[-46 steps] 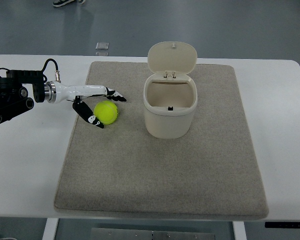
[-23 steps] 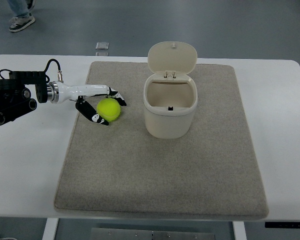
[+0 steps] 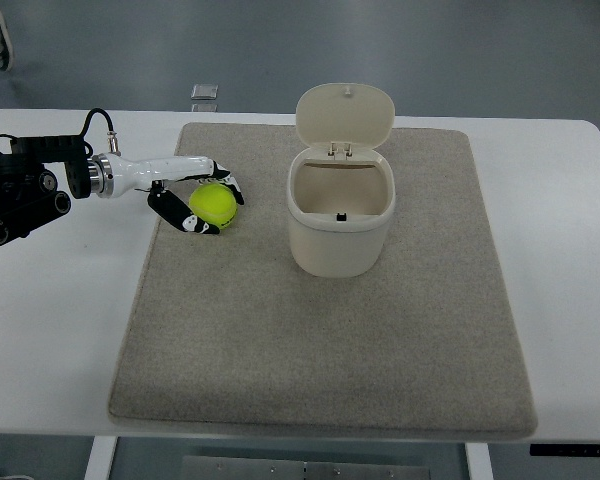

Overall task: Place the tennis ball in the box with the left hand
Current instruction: 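Lift the ball with the left hand and carry it over the bin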

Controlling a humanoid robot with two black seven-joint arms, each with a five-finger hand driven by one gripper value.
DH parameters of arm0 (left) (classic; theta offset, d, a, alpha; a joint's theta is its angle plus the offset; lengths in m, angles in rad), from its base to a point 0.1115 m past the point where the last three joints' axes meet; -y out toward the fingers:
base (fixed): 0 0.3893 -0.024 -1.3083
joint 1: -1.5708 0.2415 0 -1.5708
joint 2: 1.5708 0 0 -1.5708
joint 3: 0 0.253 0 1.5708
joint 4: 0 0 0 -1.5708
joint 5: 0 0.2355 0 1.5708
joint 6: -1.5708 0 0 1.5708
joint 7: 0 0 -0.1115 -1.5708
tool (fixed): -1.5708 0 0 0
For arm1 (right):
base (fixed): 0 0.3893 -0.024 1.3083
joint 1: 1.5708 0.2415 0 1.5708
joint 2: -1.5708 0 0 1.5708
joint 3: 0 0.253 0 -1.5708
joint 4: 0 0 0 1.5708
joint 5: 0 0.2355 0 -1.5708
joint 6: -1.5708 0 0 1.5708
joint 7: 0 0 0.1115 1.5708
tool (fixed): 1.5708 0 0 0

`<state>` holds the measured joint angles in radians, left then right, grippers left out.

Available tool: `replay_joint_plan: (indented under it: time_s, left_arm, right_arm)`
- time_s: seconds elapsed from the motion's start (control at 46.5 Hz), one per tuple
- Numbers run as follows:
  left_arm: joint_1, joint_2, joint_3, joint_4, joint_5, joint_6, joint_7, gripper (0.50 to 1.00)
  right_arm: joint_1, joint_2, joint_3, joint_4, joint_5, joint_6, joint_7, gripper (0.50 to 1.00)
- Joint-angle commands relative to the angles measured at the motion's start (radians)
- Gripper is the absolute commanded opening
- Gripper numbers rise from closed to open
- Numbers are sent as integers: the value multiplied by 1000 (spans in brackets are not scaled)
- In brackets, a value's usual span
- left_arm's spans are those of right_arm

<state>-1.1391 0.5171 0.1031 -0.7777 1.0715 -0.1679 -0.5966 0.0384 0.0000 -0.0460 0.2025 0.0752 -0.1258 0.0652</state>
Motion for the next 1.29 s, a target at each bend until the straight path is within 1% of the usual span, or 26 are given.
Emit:
replay_joint_plan:
  time_s: [0.0,0.258,0.344,0.689,0.925,1.119,1.184,1.27]
  left_arm:
    - [-1,0,1,0,-13,7,1,587]
    - [16,-2,-3,0,-68,11,0,591]
    - [21,-2,-22,-2,-152,18,0,598]
    - [78,-2,-128,-9,-468,-4,-2,615]
    - [185,3,-281,-35,-501,-107,-3,619]
    - [208,31,-322,-80,-505,-228,-14,626]
    - [225,47,-367,-107,-505,-268,-14,649]
    - [236,80,-402,-170,-504,-311,-12,656]
  right_arm:
    - [0,0,0,0,0,0,1,903]
    - [0,0,0,0,0,0,-1,901]
    - [0,0,0,0,0,0,1,901]
    - [0,0,0,0,0,0,1,901]
    - [0,0,0,0,0,0,1,901]
    - [0,0,0,0,0,0,-1,901]
    - [0,0,0,0,0,0,1,901]
    - [0,0,0,0,0,0,1,901]
